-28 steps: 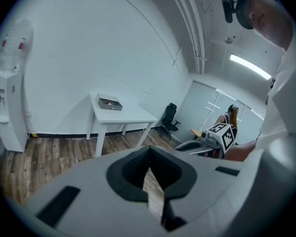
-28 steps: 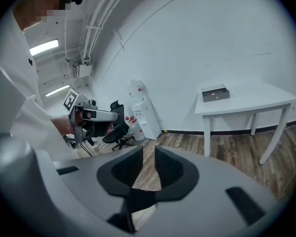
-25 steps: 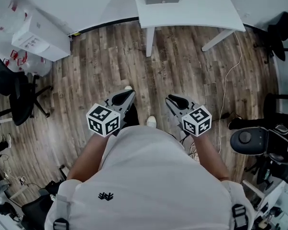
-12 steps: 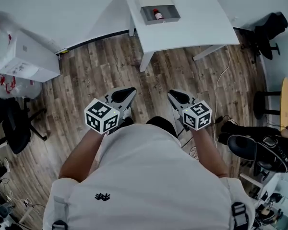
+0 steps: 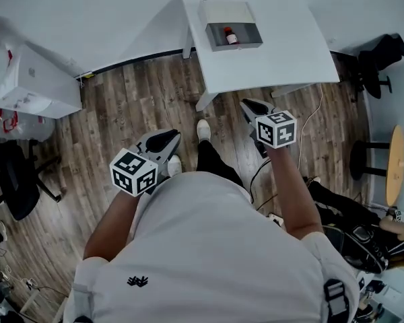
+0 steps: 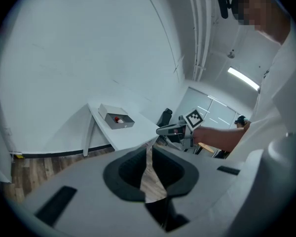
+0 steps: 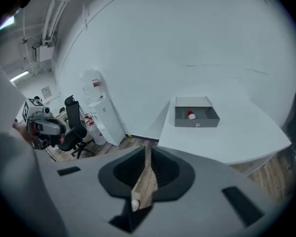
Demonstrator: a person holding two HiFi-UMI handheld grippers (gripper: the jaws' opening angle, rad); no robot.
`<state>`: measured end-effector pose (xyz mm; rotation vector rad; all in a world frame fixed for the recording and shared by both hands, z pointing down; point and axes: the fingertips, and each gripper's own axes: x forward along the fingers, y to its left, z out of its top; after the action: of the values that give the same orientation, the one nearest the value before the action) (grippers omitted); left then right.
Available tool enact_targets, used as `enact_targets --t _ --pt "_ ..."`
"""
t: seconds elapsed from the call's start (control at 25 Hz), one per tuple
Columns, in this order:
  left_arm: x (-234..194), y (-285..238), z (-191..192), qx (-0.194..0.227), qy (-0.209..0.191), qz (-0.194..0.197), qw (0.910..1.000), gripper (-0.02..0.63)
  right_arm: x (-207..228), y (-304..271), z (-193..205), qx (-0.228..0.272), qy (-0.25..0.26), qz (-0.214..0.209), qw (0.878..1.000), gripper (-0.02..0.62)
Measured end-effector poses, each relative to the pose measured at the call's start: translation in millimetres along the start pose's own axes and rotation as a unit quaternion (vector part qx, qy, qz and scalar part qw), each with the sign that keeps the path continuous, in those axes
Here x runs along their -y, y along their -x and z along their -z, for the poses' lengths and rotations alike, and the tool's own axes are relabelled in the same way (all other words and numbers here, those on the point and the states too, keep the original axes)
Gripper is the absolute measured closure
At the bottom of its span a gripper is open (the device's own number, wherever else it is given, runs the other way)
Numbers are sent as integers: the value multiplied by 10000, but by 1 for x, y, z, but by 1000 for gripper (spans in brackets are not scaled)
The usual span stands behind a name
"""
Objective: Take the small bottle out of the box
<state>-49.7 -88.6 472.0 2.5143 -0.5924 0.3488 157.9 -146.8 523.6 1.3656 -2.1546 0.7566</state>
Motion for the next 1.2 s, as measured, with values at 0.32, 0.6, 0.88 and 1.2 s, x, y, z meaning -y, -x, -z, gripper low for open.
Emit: enact_targets --t 0.32,0.6,0.88,1.2 --pt "-49 -24 -56 318 119 -798 9962 565 85 -81 -75 -298 273 -215 9990 526" --pt "-82 -57 -93 384 248 -1257 9910 565 148 -152 -114 -621 517 -387 9960 445" --pt "-95 -75 -108 465 373 -1726 9832 566 195 -206 -117 -1267 512 -457 9896 387" --pt "-103 -69 -106 448 518 -2127 9747 566 209 -249 -108 -1986 270 -654 9775 339"
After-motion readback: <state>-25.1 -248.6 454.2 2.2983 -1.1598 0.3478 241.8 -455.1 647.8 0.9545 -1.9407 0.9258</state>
